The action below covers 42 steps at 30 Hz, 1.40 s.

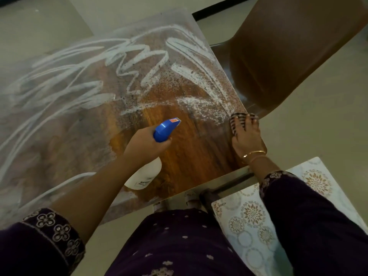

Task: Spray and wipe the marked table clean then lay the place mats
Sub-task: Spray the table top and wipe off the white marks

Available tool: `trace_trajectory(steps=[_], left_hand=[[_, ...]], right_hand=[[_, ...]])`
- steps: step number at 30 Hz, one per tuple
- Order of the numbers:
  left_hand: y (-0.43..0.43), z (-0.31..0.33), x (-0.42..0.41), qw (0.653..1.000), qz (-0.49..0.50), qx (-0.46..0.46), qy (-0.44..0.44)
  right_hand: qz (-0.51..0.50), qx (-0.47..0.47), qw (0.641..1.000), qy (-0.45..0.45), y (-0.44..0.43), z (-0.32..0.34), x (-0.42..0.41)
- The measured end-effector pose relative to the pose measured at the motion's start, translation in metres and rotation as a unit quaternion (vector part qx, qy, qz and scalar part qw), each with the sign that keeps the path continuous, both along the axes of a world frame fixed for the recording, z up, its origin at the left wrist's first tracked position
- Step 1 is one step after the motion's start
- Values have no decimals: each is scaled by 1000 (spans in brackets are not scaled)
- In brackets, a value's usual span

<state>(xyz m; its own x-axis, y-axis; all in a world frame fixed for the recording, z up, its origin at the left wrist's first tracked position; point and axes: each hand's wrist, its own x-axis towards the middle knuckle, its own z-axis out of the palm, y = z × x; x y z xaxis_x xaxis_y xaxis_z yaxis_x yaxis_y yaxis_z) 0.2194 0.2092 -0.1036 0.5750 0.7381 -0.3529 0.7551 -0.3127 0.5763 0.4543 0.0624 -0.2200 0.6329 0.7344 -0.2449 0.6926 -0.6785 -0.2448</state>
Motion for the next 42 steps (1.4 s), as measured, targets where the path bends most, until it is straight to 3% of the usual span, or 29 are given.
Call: trace_trajectory(steps=[3,8,10,14,19,23,27,34,39,42], left_hand=[[-1,-2,-4,1000,8,-11,5],[-7,0,2,1000,9,-23,-11],[-8,2,6,999,0,-28,-16],[-13,5,11,999,-28,-26,-20],[-19,2,17,998,-46,-40,-25],[-23,0,20,997,-50,-45,-37],[-24,-1,21,997,-49,-46,-33],[-18,-1,16,999,-20,-43,-17],[-13,-2,19,999,-5,-31,-18],[-7,-2,19,999,-2,-32,-17]], right_hand=[[22,23,999,10,23,0,-50],[280,47,955,87,38,1,-132],[298,26,952,66,42,-1,-112],[105,-6,993,43,43,-1,-34],[-73,26,997,23,-20,-8,-20],[-141,-8,989,40,-50,-13,-31],[-172,-9,984,43,-20,-9,-23],[-98,-11,994,52,41,2,-12],[164,13,984,68,45,4,-69],[241,-4,968,67,34,0,-65]])
